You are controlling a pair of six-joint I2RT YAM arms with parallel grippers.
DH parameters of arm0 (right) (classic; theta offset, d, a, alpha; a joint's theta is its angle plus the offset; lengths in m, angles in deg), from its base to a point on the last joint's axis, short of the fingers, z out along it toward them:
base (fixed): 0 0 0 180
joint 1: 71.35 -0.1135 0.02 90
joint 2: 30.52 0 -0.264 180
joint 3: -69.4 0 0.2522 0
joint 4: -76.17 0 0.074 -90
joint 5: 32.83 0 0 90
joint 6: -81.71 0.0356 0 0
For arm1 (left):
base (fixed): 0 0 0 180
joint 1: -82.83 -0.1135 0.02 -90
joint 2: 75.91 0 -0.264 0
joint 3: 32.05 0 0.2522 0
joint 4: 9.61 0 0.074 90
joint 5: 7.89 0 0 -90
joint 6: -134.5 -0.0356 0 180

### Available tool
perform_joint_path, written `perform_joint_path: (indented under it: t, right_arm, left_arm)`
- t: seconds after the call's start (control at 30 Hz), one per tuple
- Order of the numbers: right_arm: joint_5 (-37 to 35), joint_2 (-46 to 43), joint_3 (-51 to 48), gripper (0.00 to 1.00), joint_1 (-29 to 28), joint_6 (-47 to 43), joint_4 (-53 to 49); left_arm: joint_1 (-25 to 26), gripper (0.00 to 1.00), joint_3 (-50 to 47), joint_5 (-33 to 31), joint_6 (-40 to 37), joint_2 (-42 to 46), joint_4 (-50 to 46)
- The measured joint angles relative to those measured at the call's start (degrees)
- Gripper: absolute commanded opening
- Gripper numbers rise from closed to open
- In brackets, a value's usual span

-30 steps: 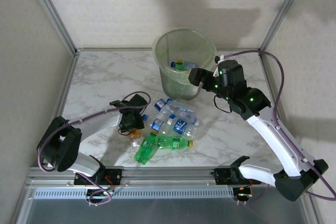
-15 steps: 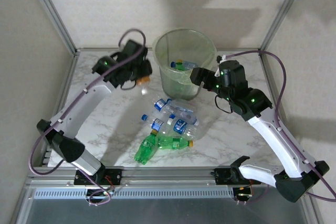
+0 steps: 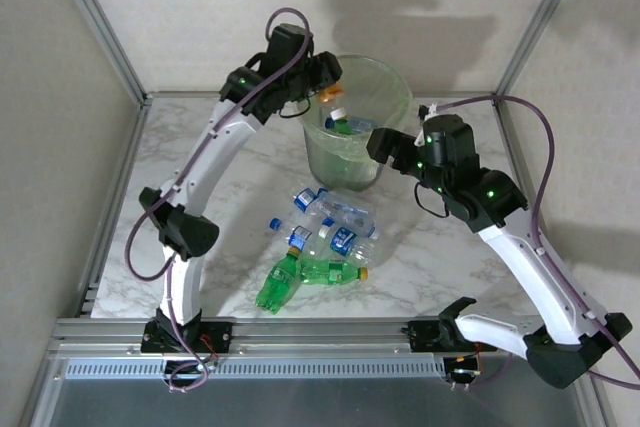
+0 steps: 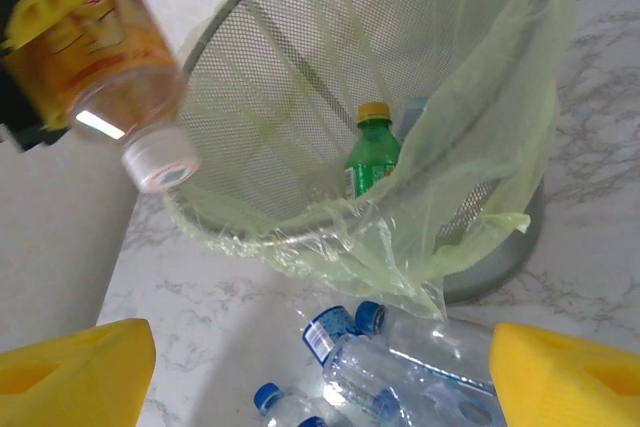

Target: Put the plastic bottles in the bin

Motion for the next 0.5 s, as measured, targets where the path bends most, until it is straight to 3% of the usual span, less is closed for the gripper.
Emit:
perform_joint_path:
  t: [0.2, 0.5]
  right_arm:
    - [-2.0, -2.7, 0.0, 0.89, 0.0, 0.2, -2.9]
    - [-4.0, -3.5, 0.1, 0.89, 0.0, 0.1, -4.0]
  left_arm:
    - [-0.8, 0.59, 0.0, 3.8, 3.5, -4.8, 3.3]
    - [-1.9, 0.99, 0.3, 4.9, 5.7, -6.6, 4.0]
